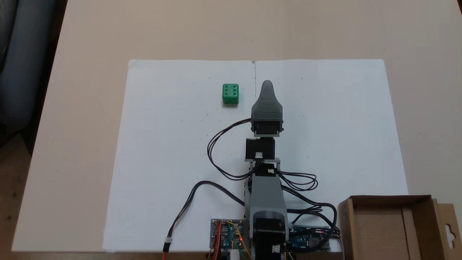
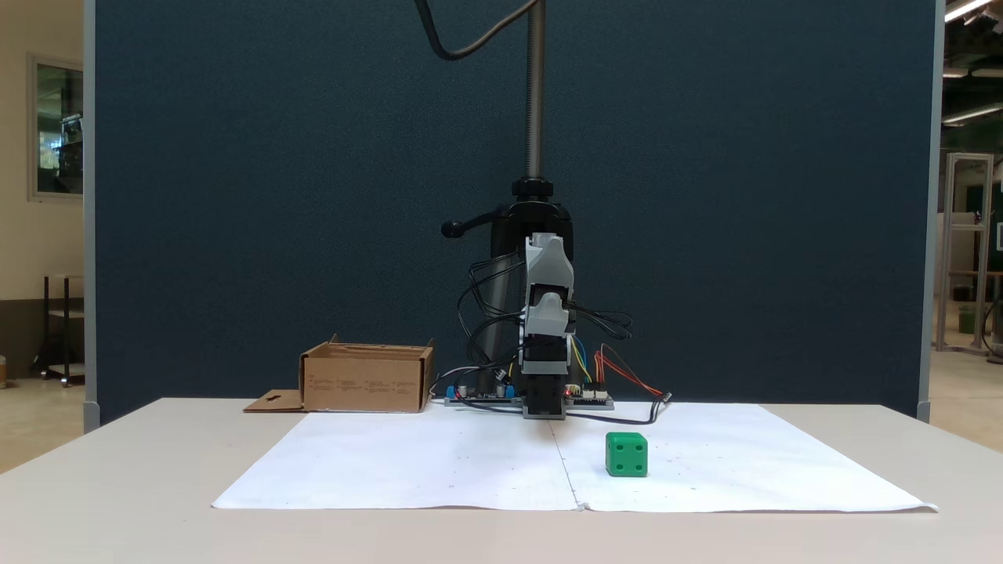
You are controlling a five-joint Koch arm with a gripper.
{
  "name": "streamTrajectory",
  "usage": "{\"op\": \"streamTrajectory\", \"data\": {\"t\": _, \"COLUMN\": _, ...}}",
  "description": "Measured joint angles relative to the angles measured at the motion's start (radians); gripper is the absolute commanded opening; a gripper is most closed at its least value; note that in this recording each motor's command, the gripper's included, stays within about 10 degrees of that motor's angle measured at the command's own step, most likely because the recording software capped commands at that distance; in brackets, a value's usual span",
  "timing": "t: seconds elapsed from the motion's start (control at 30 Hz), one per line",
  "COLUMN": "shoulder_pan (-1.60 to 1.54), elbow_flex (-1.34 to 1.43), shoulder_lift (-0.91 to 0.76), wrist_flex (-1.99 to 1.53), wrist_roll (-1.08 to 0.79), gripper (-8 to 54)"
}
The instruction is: Grasp a green dice and put it in the bin.
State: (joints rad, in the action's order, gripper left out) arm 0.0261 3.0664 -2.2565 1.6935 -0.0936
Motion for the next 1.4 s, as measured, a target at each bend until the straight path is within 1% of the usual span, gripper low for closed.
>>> {"op": "streamTrajectory", "data": {"t": 0.17, "shoulder_pan": 0.084, "elbow_flex": 0.0, "shoulder_lift": 0.0, "wrist_flex": -0.288, "wrist_roll": -0.002, "gripper": 44.6}}
{"op": "streamTrajectory", "data": {"t": 0.23, "shoulder_pan": 0.084, "elbow_flex": 0.0, "shoulder_lift": 0.0, "wrist_flex": -0.328, "wrist_roll": -0.002, "gripper": 44.6}}
{"op": "streamTrajectory", "data": {"t": 1.4, "shoulder_pan": 0.08, "elbow_flex": 0.0, "shoulder_lift": 0.0, "wrist_flex": -0.328, "wrist_roll": -0.002, "gripper": 44.6}}
